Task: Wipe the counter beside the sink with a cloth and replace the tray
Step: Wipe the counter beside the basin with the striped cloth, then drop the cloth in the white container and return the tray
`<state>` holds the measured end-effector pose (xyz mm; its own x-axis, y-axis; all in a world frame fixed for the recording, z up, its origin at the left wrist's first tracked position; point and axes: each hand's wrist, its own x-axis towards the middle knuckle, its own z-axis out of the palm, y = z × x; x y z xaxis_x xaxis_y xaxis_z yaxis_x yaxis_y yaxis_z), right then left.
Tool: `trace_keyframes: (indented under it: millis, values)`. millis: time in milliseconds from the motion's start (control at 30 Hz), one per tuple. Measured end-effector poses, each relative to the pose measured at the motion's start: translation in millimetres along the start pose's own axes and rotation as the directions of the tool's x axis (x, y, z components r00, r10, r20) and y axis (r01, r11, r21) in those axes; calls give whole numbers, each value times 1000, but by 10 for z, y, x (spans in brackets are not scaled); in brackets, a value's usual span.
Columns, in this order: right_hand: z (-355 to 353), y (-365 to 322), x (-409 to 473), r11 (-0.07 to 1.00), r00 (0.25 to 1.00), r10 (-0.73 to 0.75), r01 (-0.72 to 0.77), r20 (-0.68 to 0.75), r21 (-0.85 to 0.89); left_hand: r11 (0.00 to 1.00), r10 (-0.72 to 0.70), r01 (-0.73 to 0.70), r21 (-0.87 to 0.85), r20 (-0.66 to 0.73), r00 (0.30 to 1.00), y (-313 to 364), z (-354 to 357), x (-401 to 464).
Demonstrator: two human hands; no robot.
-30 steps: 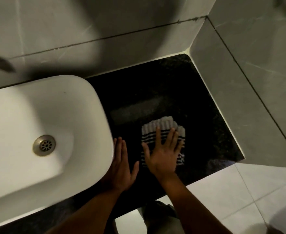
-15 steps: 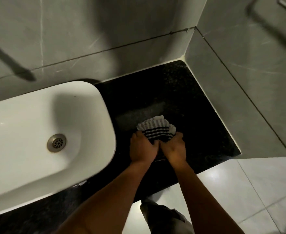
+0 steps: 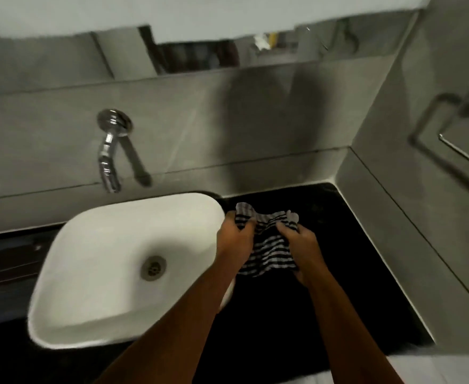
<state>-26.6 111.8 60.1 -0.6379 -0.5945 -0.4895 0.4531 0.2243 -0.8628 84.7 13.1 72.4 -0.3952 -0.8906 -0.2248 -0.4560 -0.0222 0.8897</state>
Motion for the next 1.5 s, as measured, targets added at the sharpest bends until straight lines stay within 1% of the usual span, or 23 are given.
trace_keyframes:
  millis: [67,133,200,300,400,500,600,633,667,700,833,900,967,1067,1100,1133,1233,1300,1367,1400,1433,1467,1500]
  values:
    - [488,-121,-67,998,995,-60,62,85,-18,998,59,-62,-21,-129,990,53,-462,41]
    - [975,-148,-126,991,981,-81,98,178,-91,997,69,-74,-12,-229,971,-14,-962,54]
    - [1542,-108,-245,968,950,-100,161,296,-190,999,35,-44,-19,-335,941,-204,-1544,17]
    - [2392,81,-476,912,872,-80,260,483,-317,996,-74,40,-80,-476,876,-614,-2362,-162]
    - [3349,339,-845,846,745,5,352,667,-401,972,-217,105,-211,-623,752,-1082,-3225,-500]
    - [4280,687,-1286,744,578,117,488,807,-457,942,-325,138,-305,-736,594,-1510,-4005,-959]
    - [5081,1173,-1788,597,436,234,641,869,-482,904,-427,199,-378,-769,476,-1986,-4629,-1465]
    - [5281,1305,-1922,549,402,268,683,875,-482,890,-456,214,-403,-770,446,-2122,-4764,-1581]
    - [5553,1530,-2131,495,355,315,730,880,-471,867,-498,229,-442,-774,391,-2341,-4951,-1752]
    - [5779,1723,-2306,439,328,346,772,879,-460,848,-529,247,-468,-773,350,-2526,-5090,-1893]
    - [6357,2266,-2653,272,332,409,845,850,-461,801,-590,304,-516,-768,250,-3039,-5409,-2099]
    - [6638,2579,-2751,214,338,420,865,842,-454,781,-609,329,-530,-763,216,-3308,-5594,-2092]
    - [6824,2837,-2810,178,374,407,862,833,-474,762,-627,360,-539,-754,197,-3555,-5725,-2050]
    - [6939,3122,-2786,188,471,414,793,779,-579,721,-673,393,-571,-711,203,-3861,-5756,-1961]
    - [6941,3190,-2748,180,489,425,779,762,-601,710,-685,411,-572,-696,214,-3948,-5739,-1937]
    - [6936,3253,-2680,162,492,449,776,745,-610,701,-694,432,-567,-682,232,-4035,-5712,-1897]
    - [6884,3287,-2490,113,454,538,796,710,-595,677,-716,493,-547,-644,269,-4165,-5665,-1836]
    - [6885,3216,-2343,165,440,558,773,704,-613,643,-748,531,-551,-601,282,-4217,-5713,-1812]
    - [6897,2991,-2183,259,470,530,702,706,-663,582,-783,638,-504,-559,273,-4225,-5800,-1817]
    - [6899,2823,-2062,309,504,495,659,708,-685,542,-774,728,-420,-586,238,-4192,-5853,-1792]
    - [6891,2639,-1928,347,546,448,624,708,-700,495,-727,813,-306,-658,195,-4136,-5902,-1737]
    - [6873,2465,-1802,365,593,394,600,703,-711,452,-654,871,-192,-735,177,-4049,-5945,-1674]
    - [6829,2268,-1648,348,653,327,589,683,-729,440,-576,894,-90,-792,204,-3927,-5979,-1552]
